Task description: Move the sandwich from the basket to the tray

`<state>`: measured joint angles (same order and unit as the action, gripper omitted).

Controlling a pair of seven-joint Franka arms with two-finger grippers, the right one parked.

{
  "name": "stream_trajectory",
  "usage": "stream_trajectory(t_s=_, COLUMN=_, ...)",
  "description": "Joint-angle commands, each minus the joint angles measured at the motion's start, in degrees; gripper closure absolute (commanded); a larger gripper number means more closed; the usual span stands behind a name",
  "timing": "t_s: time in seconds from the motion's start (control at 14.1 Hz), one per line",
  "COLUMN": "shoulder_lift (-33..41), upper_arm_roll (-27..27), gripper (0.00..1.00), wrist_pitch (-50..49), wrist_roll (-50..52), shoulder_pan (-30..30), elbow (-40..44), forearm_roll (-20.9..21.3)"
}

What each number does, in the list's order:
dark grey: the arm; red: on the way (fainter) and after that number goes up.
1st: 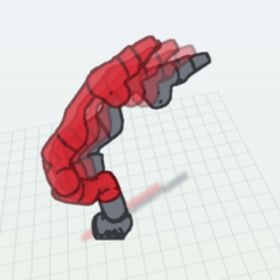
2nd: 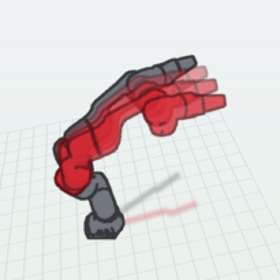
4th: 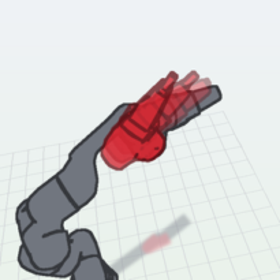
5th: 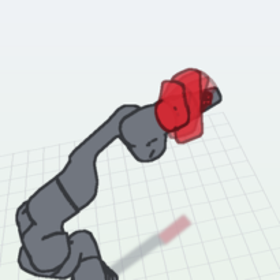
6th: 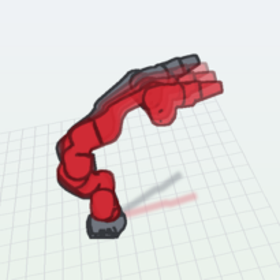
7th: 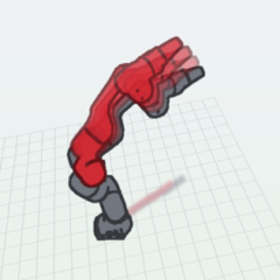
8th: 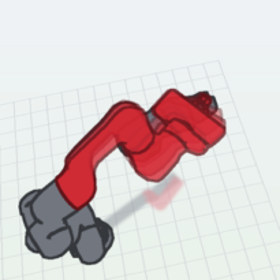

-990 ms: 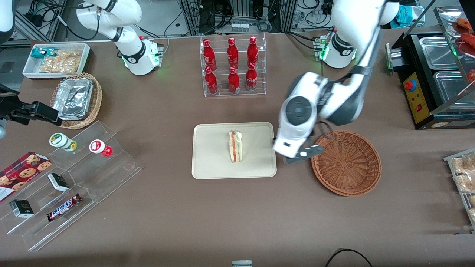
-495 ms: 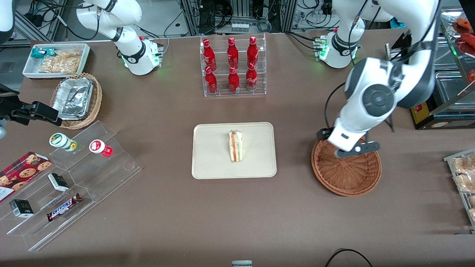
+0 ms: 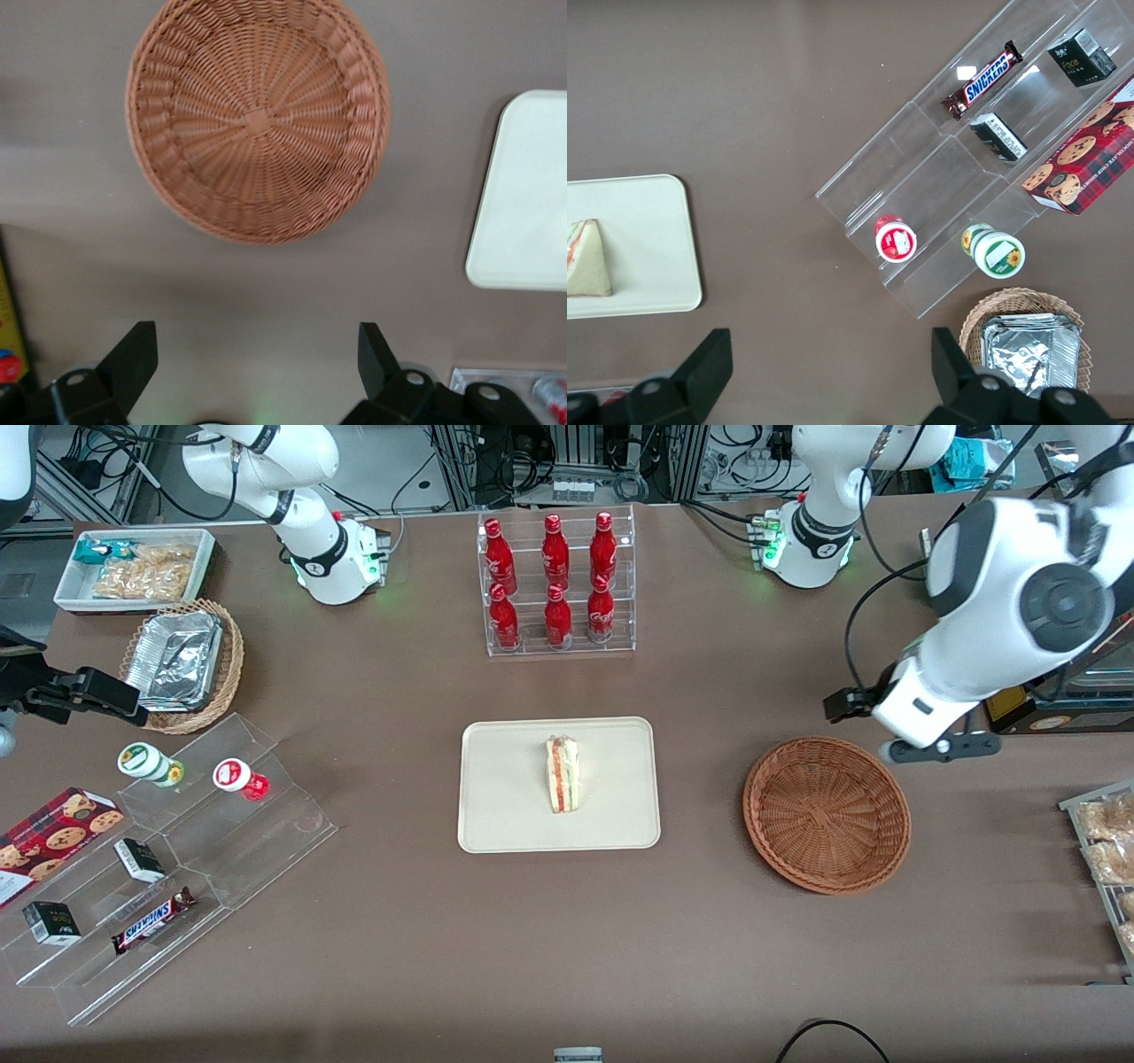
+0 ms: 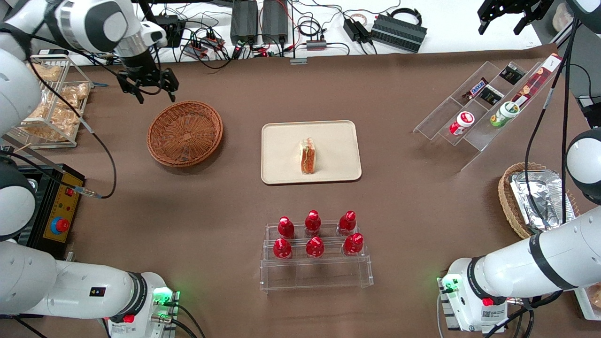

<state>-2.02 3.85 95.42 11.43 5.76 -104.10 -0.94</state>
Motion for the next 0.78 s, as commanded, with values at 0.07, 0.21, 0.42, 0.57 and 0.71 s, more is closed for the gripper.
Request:
stream_trajectory(t_s=0.07, shoulder_lift=1.14, upper_arm_roll=2.30, gripper=0.00, wrist_pitch=-6.99, wrist_roll=-7.81, shoulder_pan=-5.31, elbow=5.64, forearm_roll=-0.82)
stream_trajectory(t_s=0.21, shoulder_lift=1.14, upper_arm_roll=2.30, gripper=0.00, wrist_pitch=-7.18, wrist_roll=-9.06, shoulder_pan=-7.07, elbow=8.72, forearm_roll=-0.29)
stream_trajectory(t_s=0.42, shoulder_lift=1.05, upper_arm_roll=2.13, gripper=0.00, wrist_pitch=-6.57, wrist_roll=-10.29, shoulder_pan=-7.52, elbow=10.40, forearm_roll=3.56)
stream_trajectory(t_s=0.57, shoulder_lift=1.14, upper_arm_roll=2.04, gripper=0.00, wrist_pitch=-6.56, wrist_roll=-9.51, shoulder_pan=-7.52, elbow=10.67, forearm_roll=4.02)
stream_trajectory(t_s=0.71, shoulder_lift=1.49, upper_arm_roll=1.95, gripper=0.00, wrist_pitch=-6.56, wrist_roll=-9.41, shoulder_pan=-7.52, elbow=10.49, forearm_roll=3.58)
